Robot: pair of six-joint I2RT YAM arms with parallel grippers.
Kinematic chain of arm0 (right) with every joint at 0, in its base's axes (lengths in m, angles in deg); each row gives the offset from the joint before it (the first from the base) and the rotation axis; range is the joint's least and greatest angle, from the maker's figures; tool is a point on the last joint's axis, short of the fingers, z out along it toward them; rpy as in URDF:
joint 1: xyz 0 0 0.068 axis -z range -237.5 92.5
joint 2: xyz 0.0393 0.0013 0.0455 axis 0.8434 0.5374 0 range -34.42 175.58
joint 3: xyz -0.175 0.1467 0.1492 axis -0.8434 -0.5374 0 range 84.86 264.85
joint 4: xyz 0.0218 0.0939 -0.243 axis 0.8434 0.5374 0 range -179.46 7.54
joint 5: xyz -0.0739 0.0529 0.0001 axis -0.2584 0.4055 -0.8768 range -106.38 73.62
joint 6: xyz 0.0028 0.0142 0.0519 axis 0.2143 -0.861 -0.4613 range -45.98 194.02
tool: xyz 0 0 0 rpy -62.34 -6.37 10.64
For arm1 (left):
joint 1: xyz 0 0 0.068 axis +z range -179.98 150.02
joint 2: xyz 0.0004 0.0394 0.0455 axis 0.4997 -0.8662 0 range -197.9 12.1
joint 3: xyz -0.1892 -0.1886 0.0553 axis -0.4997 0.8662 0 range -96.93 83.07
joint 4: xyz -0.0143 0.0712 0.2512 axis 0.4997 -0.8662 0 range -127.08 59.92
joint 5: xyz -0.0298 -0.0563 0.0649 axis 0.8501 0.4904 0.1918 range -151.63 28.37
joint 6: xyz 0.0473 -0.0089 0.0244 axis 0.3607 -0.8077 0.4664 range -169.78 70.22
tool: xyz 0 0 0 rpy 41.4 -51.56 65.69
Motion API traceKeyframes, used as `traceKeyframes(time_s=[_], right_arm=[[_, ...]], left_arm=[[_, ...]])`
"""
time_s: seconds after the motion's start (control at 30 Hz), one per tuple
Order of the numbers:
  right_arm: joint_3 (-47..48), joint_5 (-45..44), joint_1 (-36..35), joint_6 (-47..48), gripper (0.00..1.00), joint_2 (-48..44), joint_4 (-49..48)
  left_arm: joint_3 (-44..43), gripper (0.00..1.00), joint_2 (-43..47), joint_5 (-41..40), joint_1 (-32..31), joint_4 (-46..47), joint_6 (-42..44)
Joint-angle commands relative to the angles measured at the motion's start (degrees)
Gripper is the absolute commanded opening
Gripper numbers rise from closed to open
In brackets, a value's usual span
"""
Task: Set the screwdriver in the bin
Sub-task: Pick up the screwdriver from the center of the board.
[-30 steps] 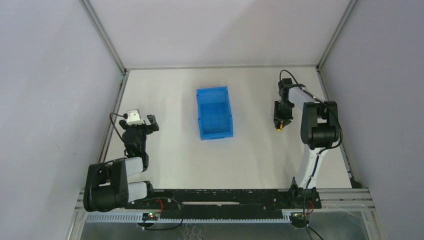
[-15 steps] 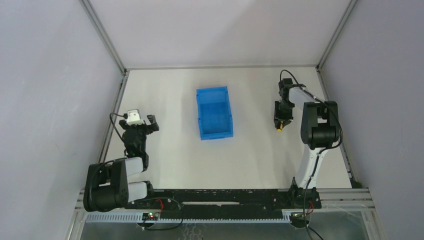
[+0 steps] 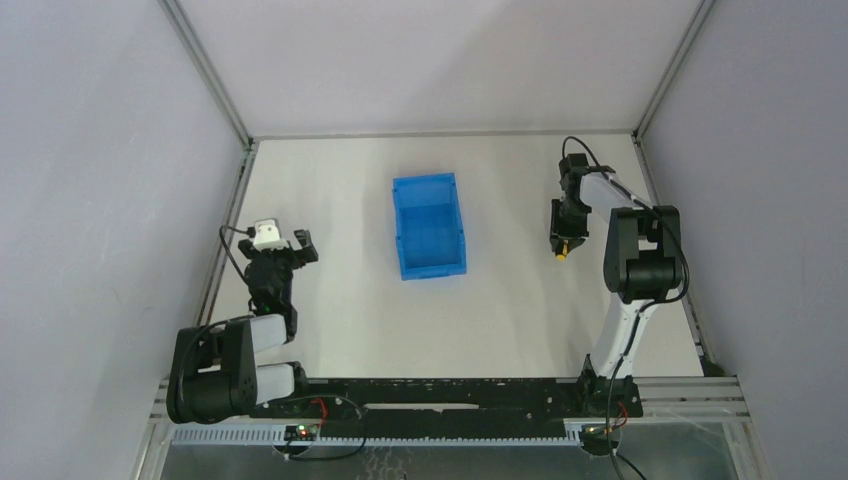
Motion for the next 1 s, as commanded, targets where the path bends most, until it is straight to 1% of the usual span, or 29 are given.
traceKeyframes(time_s=[0.0,0.57,0.97], right_arm=[[2.65,-1.07,0.09,-0.22,0.00,-4.71,1.48],[4.82,-2.41,-1.42,-0.23,0.00,-8.74,4.56],[11.48,-4.02,-4.55,0.01,0.00,-13.30,9.99]], left_arm=[[-0.63,1.00,0.44,-0.13,-0.28,3.15,1.17],[-0.62,1.00,0.40,-0.13,-0.29,3.16,1.16],[-0.65,1.00,0.44,-0.13,-0.25,3.16,1.15]])
